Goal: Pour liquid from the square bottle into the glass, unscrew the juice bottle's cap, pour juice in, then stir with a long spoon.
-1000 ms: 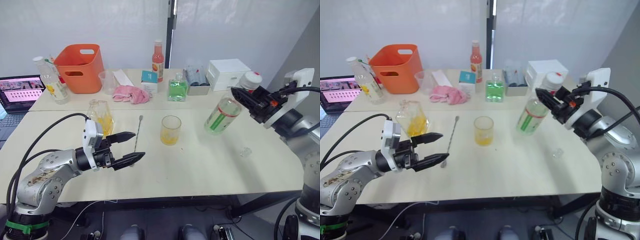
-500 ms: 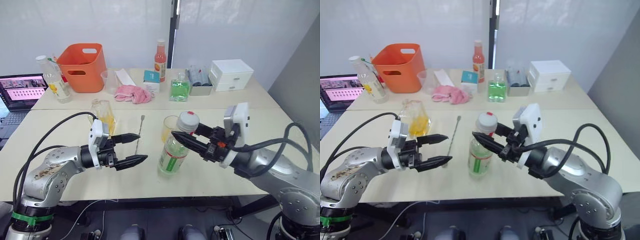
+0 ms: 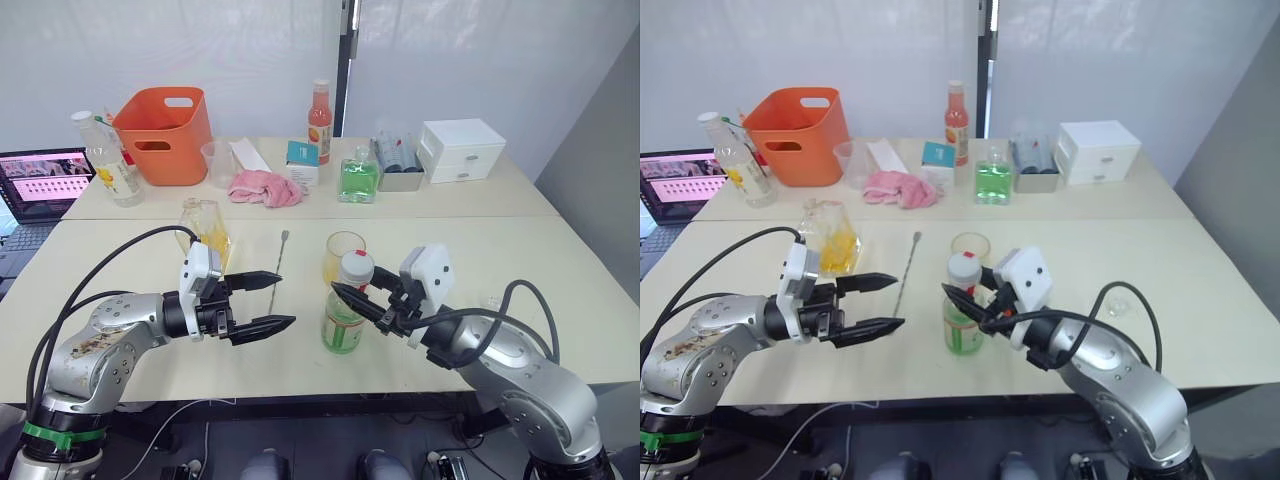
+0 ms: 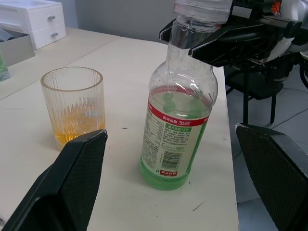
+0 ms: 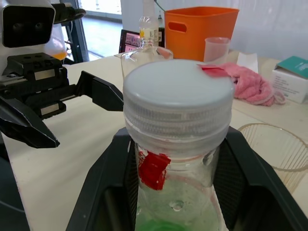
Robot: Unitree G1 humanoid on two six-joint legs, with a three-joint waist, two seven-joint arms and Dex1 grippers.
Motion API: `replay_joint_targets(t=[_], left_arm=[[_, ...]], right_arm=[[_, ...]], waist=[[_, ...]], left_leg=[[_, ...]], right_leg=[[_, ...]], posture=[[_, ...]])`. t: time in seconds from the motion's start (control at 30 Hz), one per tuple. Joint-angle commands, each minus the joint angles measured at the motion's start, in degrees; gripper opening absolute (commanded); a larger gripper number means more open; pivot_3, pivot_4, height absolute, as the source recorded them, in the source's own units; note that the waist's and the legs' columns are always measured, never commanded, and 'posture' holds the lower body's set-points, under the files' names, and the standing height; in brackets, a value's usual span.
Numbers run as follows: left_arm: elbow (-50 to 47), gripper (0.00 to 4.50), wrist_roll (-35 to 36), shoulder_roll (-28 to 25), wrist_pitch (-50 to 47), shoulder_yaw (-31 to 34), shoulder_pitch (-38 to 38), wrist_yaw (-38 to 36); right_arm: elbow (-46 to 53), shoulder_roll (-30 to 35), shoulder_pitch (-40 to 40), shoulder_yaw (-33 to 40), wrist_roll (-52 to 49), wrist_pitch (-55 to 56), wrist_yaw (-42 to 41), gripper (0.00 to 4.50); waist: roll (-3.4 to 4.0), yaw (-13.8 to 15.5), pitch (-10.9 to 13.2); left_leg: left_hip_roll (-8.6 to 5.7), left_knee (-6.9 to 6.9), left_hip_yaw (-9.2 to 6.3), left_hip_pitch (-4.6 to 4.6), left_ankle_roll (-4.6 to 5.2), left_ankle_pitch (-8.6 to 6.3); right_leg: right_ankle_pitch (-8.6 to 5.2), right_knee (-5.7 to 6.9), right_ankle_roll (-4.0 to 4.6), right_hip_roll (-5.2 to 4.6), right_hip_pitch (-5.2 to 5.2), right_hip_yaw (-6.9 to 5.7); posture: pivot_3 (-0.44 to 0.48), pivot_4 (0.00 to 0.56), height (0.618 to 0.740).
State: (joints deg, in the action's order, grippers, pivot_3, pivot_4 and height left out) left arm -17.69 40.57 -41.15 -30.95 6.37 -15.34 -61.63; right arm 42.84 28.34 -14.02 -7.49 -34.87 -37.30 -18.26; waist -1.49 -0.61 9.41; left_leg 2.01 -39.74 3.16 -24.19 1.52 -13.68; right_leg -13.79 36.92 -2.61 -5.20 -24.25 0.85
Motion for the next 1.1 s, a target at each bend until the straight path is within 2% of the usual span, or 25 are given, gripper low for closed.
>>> replay_joint_targets(t=[0.03, 0.1, 0.17, 0.33, 0.37, 0.53, 0.63, 0.7, 0.8, 1.1], left_arm=[[-1.30, 4.50, 0.20, -0.75, 0.61, 0.77, -0.66, -0.44], [-1.32, 4.50, 0.29, -0.74, 0.48, 0.79, -0.85, -0.35], [-1.34, 4.50, 0.34, -0.79, 0.34, 0.87, -0.98, -0.22], [-1.50, 4.50, 0.51, -0.74, 0.10, 1.18, -1.15, 0.28], [-1.66, 4.50, 0.61, -0.74, 0.06, 1.27, -1.02, 0.36], [-1.86, 4.50, 0.66, -0.67, 0.03, 1.35, -0.99, 0.57], [-2.01, 4.50, 0.81, -0.87, -0.09, 1.70, -0.94, 0.62], [-2.04, 4.50, 0.91, -1.05, -0.13, 1.98, -0.83, 0.56], [-2.83, 4.50, 1.18, -1.56, -0.54, 2.64, -0.42, 0.81], [-6.07, 4.50, 3.46, -3.58, -2.96, 6.04, 1.89, 2.72]], right_arm=[[-0.79, -0.24, 1.40, -0.68, 1.92, 1.19, -1.36, 1.55], [-1.11, -0.57, 1.70, -0.43, 1.52, 0.88, -1.76, 1.55], [-1.34, -0.65, 1.43, 0.33, 0.67, 0.59, -2.63, 2.58], [-2.75, 2.03, -1.01, 5.96, -5.79, -1.36, -8.38, 4.27], [-3.82, 3.22, -1.81, 7.44, -7.48, -1.70, -10.55, 4.47], [-13.68, 9.37, -7.83, 11.55, -14.68, -2.62, -25.80, 4.47], [-22.78, 13.17, -13.13, 9.41, -14.35, -1.16, -39.97, 4.47], [-27.88, 14.00, -16.32, 7.54, -13.16, -0.03, -46.63, 4.47], [-33.82, 13.32, -21.13, 3.91, -9.06, 4.34, -54.84, 4.47], [-49.57, 4.86, -32.14, -3.25, 1.70, 15.20, -65.24, 4.47]], waist=[[-0.02, -0.03, -0.01], [-0.02, -0.04, -0.01], [-0.02, -0.05, -0.01], [-0.03, 0.10, 0.00], [-0.04, 0.09, 0.00], [-0.04, 0.07, 0.00], [-0.04, 0.02, 0.01], [-0.04, -0.03, 0.01], [-0.04, -0.16, 0.01], [-0.04, -0.06, 0.02]], left_leg=[[0.01, 0.00, 0.00, 0.02, 0.00, 0.00], [0.01, 0.00, 0.00, 0.04, 0.00, 0.00], [0.02, 0.00, 0.00, 0.06, 0.00, 0.00], [-0.01, 0.00, 0.00, 0.01, 0.00, 0.00], [-0.01, 0.00, 0.00, 0.00, 0.00, 0.00], [0.01, 0.00, -0.01, 0.03, 0.00, 0.00], [0.01, 0.01, -0.01, 0.02, 0.00, 0.00], [0.00, 0.00, 0.00, 0.02, 0.01, 0.00], [0.03, 0.02, -0.01, 0.02, 0.00, 0.00], [0.03, 0.01, 0.00, 0.00, 0.00, -0.01]], right_leg=[[0.00, 0.00, 0.00, 0.00, 0.01, 0.00], [0.00, 0.01, 0.00, 0.01, 0.04, 0.00], [0.00, 0.01, 0.00, 0.01, 0.05, 0.00], [0.00, 0.02, 0.00, -0.02, 0.01, 0.00], [0.00, 0.00, 0.00, -0.02, 0.01, 0.00], [0.00, -0.01, 0.00, 0.00, 0.04, -0.01], [0.00, -0.03, 0.00, 0.01, 0.04, -0.01], [0.00, -0.04, 0.00, 0.01, 0.04, -0.01], [0.00, -0.03, 0.00, 0.03, 0.02, -0.01], [0.01, 0.01, 0.00, 0.01, -0.03, -0.01]], posture=[[0.000, 0.150, 0.715], [0.000, 0.150, 0.715], [0.000, 0.150, 0.715], [0.000, 0.150, 0.715], [0.000, 0.150, 0.715], [0.000, 0.150, 0.715], [0.000, 0.150, 0.715], [0.000, 0.150, 0.715], [0.000, 0.150, 0.715], [0.000, 0.150, 0.715]])
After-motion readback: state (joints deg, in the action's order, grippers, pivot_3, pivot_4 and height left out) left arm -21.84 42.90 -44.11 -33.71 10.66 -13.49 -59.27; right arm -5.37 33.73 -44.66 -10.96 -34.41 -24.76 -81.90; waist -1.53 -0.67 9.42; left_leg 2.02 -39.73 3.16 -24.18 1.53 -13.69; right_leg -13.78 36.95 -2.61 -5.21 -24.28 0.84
